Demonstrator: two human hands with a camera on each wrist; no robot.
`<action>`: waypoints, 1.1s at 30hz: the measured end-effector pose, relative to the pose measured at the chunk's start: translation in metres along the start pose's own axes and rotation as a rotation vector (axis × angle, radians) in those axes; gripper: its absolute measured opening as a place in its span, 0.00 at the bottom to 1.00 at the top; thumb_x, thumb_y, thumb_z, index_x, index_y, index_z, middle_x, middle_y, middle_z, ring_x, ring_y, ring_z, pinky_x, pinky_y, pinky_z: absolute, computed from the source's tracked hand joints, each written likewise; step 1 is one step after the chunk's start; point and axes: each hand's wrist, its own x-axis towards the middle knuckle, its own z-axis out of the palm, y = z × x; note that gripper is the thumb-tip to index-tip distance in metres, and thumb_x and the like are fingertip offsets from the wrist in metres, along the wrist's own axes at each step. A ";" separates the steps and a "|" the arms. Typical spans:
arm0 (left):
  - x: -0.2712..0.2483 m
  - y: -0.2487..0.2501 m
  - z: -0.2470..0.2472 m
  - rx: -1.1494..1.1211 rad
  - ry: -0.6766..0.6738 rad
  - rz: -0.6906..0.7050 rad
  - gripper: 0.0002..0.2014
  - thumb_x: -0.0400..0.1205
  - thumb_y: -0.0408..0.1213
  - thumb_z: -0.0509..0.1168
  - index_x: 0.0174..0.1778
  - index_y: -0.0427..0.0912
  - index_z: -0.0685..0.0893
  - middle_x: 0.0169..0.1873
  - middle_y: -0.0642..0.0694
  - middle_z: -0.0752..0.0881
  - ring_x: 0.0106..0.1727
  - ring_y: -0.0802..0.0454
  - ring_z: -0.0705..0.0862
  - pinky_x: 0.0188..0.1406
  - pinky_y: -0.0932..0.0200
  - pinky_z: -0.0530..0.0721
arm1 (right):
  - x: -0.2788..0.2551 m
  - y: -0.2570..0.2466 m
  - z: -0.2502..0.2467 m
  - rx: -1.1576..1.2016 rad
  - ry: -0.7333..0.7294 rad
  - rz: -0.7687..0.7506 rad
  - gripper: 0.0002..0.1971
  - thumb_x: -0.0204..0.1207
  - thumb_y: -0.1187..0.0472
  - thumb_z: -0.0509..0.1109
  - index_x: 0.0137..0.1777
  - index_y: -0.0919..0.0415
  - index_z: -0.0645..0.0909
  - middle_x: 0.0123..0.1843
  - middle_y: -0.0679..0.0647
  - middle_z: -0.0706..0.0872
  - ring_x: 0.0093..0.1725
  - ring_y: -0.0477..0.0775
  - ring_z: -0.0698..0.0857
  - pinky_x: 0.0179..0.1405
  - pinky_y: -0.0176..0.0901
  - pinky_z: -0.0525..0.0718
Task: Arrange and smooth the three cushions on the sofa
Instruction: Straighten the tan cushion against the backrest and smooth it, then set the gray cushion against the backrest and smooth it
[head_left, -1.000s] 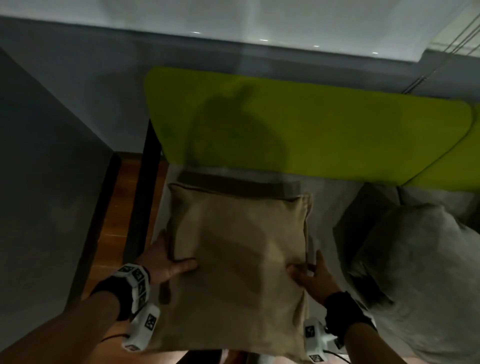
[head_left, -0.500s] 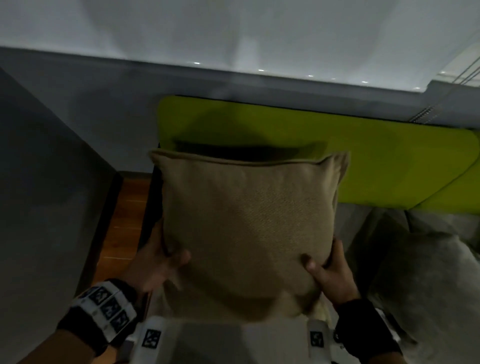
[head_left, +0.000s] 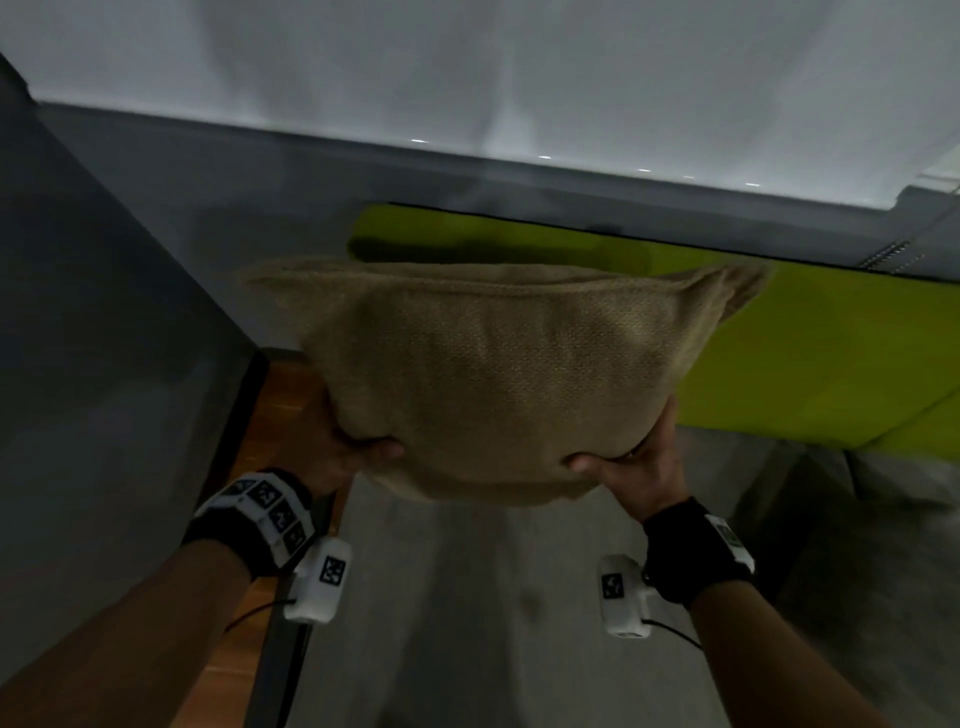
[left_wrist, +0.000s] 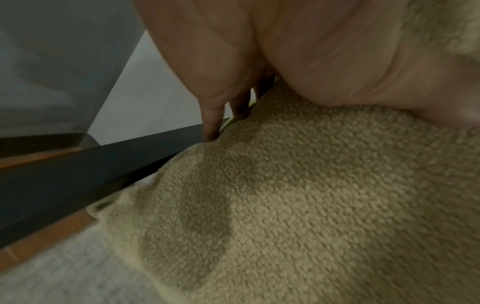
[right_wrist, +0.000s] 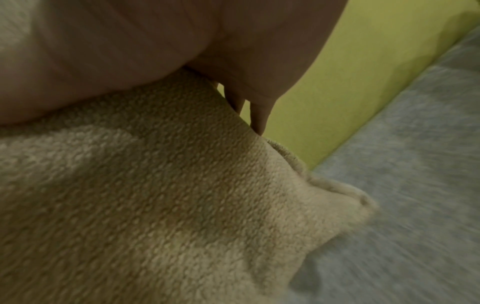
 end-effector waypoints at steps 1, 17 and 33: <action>0.005 0.000 0.002 0.013 -0.013 0.001 0.72 0.49 0.79 0.71 0.85 0.42 0.56 0.72 0.68 0.63 0.67 0.76 0.63 0.58 0.93 0.59 | 0.001 0.003 0.003 -0.003 -0.002 0.025 0.68 0.42 0.37 0.91 0.82 0.44 0.57 0.75 0.31 0.72 0.74 0.34 0.74 0.63 0.34 0.79; 0.024 -0.019 0.007 0.123 0.008 -0.014 0.52 0.65 0.67 0.74 0.84 0.52 0.63 0.79 0.45 0.73 0.75 0.50 0.74 0.71 0.56 0.73 | 0.008 0.004 0.011 -0.018 -0.026 0.204 0.69 0.48 0.33 0.90 0.86 0.40 0.52 0.83 0.43 0.69 0.79 0.50 0.72 0.78 0.59 0.77; -0.118 0.111 0.210 0.204 -0.521 -0.096 0.08 0.80 0.31 0.72 0.53 0.46 0.86 0.49 0.49 0.89 0.45 0.75 0.85 0.43 0.80 0.78 | -0.245 0.032 -0.183 -0.504 0.410 0.106 0.23 0.80 0.44 0.74 0.70 0.55 0.84 0.69 0.53 0.84 0.68 0.57 0.85 0.67 0.51 0.85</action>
